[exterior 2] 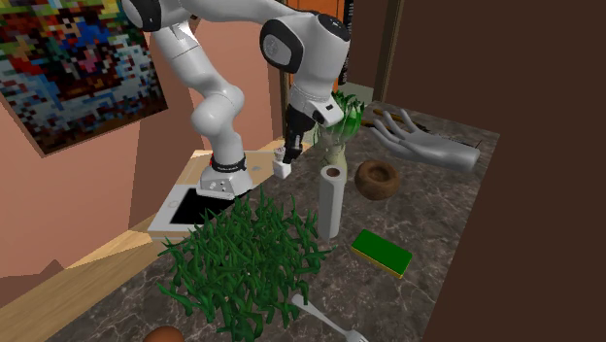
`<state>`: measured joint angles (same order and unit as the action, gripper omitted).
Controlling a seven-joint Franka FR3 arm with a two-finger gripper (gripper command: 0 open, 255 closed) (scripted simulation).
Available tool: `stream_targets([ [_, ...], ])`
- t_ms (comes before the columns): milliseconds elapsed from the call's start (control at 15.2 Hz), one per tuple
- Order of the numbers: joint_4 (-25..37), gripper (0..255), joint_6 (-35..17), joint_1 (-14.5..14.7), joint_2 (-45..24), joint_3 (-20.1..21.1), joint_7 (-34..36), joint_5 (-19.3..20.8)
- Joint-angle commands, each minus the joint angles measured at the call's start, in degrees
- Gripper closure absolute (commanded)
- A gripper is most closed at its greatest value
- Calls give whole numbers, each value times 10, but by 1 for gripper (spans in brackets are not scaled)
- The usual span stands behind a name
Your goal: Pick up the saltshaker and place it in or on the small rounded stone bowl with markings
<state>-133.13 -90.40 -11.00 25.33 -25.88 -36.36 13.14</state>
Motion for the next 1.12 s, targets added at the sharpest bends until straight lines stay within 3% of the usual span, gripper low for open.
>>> stream_targets([
  [0, 14, 255, 18, 1, 3, 3, 0, -1],
  [462, 60, 255, 68, 2, 8, 11, -2, -5],
  [1056, 212, 255, 71, 53, -153, 36, 37, -89],
])
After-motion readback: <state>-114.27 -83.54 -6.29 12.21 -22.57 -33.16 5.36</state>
